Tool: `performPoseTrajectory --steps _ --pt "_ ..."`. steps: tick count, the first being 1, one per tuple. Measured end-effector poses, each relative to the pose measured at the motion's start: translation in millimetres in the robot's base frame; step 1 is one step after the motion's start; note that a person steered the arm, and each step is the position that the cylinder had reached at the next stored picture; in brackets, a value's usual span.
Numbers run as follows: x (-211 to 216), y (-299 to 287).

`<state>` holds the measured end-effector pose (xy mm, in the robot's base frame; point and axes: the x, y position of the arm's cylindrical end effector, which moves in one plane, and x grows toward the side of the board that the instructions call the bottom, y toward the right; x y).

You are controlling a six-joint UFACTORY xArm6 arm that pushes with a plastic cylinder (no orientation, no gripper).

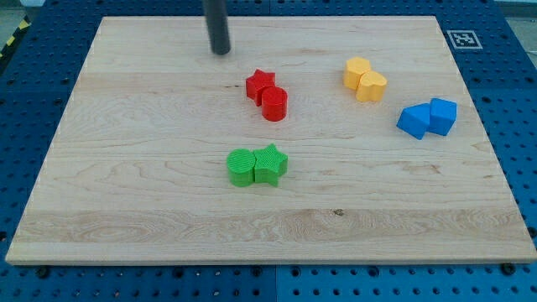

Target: Slide blue cube and blue triangle down a bit

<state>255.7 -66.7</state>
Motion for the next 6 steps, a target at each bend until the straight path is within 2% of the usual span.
performPoseTrajectory --steps 1,3,4,5,6 --pt "-20.5 76.3" --pt "-11.3 274.2" --pt "38.5 308.6" --pt "96.8 308.6" --pt "103.9 309.4"
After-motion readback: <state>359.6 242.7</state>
